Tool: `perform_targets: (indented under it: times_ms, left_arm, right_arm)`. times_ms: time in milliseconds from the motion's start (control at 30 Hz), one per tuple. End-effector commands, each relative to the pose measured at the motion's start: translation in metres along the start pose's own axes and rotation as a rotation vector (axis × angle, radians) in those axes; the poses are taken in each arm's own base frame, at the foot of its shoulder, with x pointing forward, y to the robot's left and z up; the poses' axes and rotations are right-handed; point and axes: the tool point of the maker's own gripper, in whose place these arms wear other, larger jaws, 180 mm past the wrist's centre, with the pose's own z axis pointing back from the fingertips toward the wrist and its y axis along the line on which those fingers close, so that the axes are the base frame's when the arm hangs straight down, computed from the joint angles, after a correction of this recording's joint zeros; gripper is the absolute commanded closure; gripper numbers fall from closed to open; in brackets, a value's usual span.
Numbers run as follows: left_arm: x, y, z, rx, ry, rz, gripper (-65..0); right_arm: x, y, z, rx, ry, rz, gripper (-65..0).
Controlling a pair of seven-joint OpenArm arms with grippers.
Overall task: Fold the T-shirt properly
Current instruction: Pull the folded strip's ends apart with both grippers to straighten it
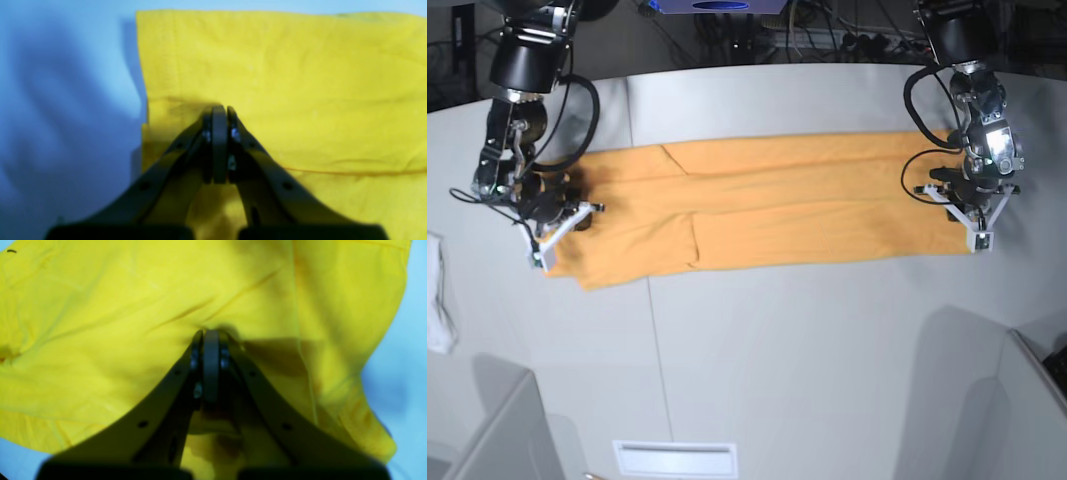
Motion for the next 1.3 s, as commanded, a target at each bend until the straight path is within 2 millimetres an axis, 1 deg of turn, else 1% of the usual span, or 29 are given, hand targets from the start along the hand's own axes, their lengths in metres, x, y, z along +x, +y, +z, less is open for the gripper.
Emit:
perform_targets:
  times_ms: [0, 100, 267, 333, 367, 467, 533, 600, 633, 700, 767, 833, 900, 967, 1000, 1033, 1100, 1167, 1200, 1267]
  left_arm:
    - [0.009, 0.011, 0.005, 0.037, -0.013, -0.012, 0.0]
    - [0.021, 0.012, 0.012, 0.043, -0.052, -0.022, 0.0]
    - [0.041, 0.009, 0.027, 0.049, -0.122, -0.044, 0.0]
    - [0.043, 0.015, 0.034, 0.065, -0.138, -0.036, 0.0]
    - [0.044, 0.018, 0.037, 0.074, -0.147, -0.032, 0.0]
    - [0.042, 0.019, 0.039, 0.076, -0.146, -0.036, 0.0]
    - [0.036, 0.019, 0.039, 0.076, -0.132, -0.038, 0.0]
    - [0.031, 0.019, 0.037, 0.074, -0.120, -0.039, 0.0]
    - [0.025, 0.019, 0.036, 0.074, -0.105, -0.038, 0.0]
    - [0.015, 0.021, 0.033, 0.074, -0.079, -0.038, 0.0]
    - [0.011, 0.023, 0.031, 0.078, -0.068, -0.031, 0.0]
    - [0.010, 0.023, 0.031, 0.078, -0.065, -0.028, 0.0]
    - [0.009, 0.025, 0.031, 0.080, -0.064, -0.025, 0.0]
    - [0.012, 0.026, 0.032, 0.084, -0.071, -0.028, 0.0]
    - [0.013, 0.026, 0.033, 0.084, -0.073, -0.029, 0.0]
    - [0.014, 0.026, 0.034, 0.086, -0.077, -0.031, 0.0]
    - [0.016, 0.026, 0.035, 0.085, -0.084, -0.032, 0.0]
    - [0.017, 0.024, 0.035, 0.084, -0.087, -0.031, 0.0]
    - [0.017, 0.024, 0.035, 0.083, -0.087, -0.030, 0.0]
    - [0.015, 0.021, 0.034, 0.076, -0.086, -0.023, 0.0]
  right_arm:
    - [0.012, -0.002, 0.007, -0.016, -0.009, 0.023, 0.0]
    - [0.037, 0.006, 0.024, -0.020, -0.093, 0.067, 0.0]
    - [0.058, 0.013, 0.054, -0.049, -0.154, 0.134, 0.0]
    - [0.061, 0.009, 0.063, -0.069, -0.167, 0.126, 0.0]
    - [0.058, 0.006, 0.064, -0.075, -0.151, 0.116, 0.0]
    - [0.046, -0.004, 0.061, -0.086, -0.108, 0.083, 0.0]
    - [0.028, -0.017, 0.058, -0.100, -0.072, 0.047, 0.0]
    - [0.011, -0.025, 0.058, -0.113, -0.042, 0.024, 0.0]
    - [0.001, -0.028, 0.058, -0.119, -0.024, 0.017, 0.0]
    - [-0.015, -0.033, 0.056, -0.125, 0.009, 0.003, 0.0]
    - [-0.029, -0.034, 0.051, -0.121, 0.035, -0.012, 0.0]
    - [-0.036, -0.037, 0.044, -0.115, 0.037, -0.030, 0.0]
    - [-0.038, -0.039, 0.042, -0.115, 0.040, -0.039, 0.0]
    - [-0.031, -0.039, 0.048, -0.124, 0.016, -0.023, 0.0]
    - [-0.027, -0.040, 0.054, -0.134, 0.003, -0.006, 0.0]
    - [-0.019, -0.039, 0.062, -0.145, -0.021, 0.016, 0.0]
    - [-0.003, -0.032, 0.077, -0.158, -0.066, 0.058, 0.0]
    - [0.009, -0.024, 0.087, -0.161, -0.101, 0.086, 0.0]
    - [0.016, -0.020, 0.090, -0.159, -0.120, 0.097, 0.0]
    - [0.024, -0.016, 0.091, -0.149, -0.140, 0.100, 0.0]
